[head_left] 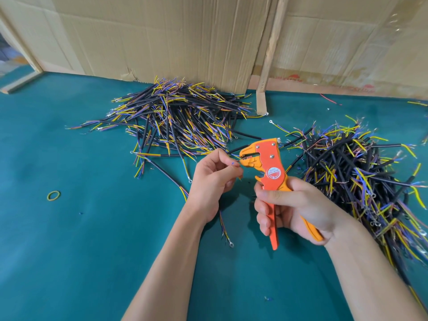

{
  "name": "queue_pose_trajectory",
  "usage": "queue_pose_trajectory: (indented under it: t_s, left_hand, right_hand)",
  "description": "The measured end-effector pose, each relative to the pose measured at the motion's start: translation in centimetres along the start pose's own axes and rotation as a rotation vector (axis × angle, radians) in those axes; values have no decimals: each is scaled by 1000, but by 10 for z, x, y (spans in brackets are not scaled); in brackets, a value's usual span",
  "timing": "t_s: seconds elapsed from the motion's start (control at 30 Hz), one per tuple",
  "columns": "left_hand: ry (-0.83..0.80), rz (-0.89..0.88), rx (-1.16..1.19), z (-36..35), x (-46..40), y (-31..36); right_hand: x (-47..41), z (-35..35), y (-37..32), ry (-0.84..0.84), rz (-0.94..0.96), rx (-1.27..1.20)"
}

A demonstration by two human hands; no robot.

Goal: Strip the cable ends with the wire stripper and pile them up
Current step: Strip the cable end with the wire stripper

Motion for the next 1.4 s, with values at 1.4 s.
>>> queue_pose_trajectory:
  t_s: [1.4]
  left_hand:
    - [133, -55, -31, 9, -6, -1]
  right_hand:
    - [-10, 17, -1, 139, 117, -296]
Point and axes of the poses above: each hand's wrist, its own x-axis away from the middle knuckle, its own z-axis out of the back of the hand, y = z × x, the point moved 9 cm from there along -x, towards the middle knuckle, and after that the axes turned 3 degrees about -x, right-handed, at the moved point
